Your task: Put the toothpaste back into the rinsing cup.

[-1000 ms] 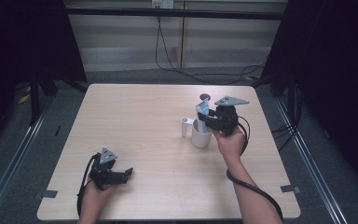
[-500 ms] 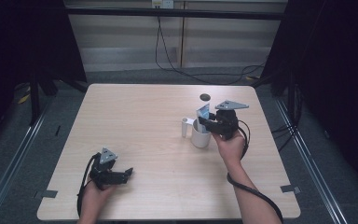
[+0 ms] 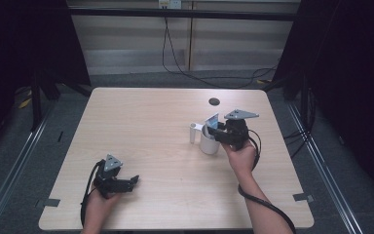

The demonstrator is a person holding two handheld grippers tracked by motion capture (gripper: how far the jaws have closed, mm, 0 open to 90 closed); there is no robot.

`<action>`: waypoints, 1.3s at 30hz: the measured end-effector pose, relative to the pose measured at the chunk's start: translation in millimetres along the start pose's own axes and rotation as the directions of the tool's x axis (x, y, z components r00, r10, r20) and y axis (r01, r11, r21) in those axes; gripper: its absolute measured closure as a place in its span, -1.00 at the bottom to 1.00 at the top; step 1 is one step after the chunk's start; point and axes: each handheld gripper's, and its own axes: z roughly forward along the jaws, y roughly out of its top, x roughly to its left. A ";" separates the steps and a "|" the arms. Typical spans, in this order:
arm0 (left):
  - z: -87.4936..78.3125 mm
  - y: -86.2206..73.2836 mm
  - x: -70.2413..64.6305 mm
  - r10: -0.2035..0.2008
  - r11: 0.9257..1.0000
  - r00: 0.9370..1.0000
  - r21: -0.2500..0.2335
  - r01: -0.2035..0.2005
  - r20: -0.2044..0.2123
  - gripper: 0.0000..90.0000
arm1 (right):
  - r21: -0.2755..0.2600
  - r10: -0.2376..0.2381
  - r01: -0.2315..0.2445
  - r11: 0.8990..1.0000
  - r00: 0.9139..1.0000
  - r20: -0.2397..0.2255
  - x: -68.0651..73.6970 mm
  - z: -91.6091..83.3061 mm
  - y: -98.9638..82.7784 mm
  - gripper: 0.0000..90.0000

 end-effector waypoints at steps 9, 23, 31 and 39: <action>0.1 -0.1 -0.1 0.000 1.000 1.000 -0.002 0.000 -0.001 -0.71 | 0.002 -0.011 0.011 1.000 1.000 0.000 0.8 -0.6 0.1 0.26; 0.1 0.0 0.0 0.001 1.000 1.000 -0.001 -0.001 -0.001 -0.71 | -0.002 -0.019 0.019 1.000 1.000 -0.005 -0.4 -4.6 -0.8 0.12; 0.1 0.0 0.0 0.001 1.000 1.000 -0.001 -0.001 -0.001 -0.71 | 0.008 -0.016 0.016 1.000 1.000 -0.001 -1.6 -6.7 -2.1 0.04; 0.0 0.0 0.0 0.000 1.000 1.000 0.000 0.000 0.000 -0.71 | 0.001 -0.014 0.014 1.000 1.000 0.013 -2.4 -10.3 -2.6 -0.09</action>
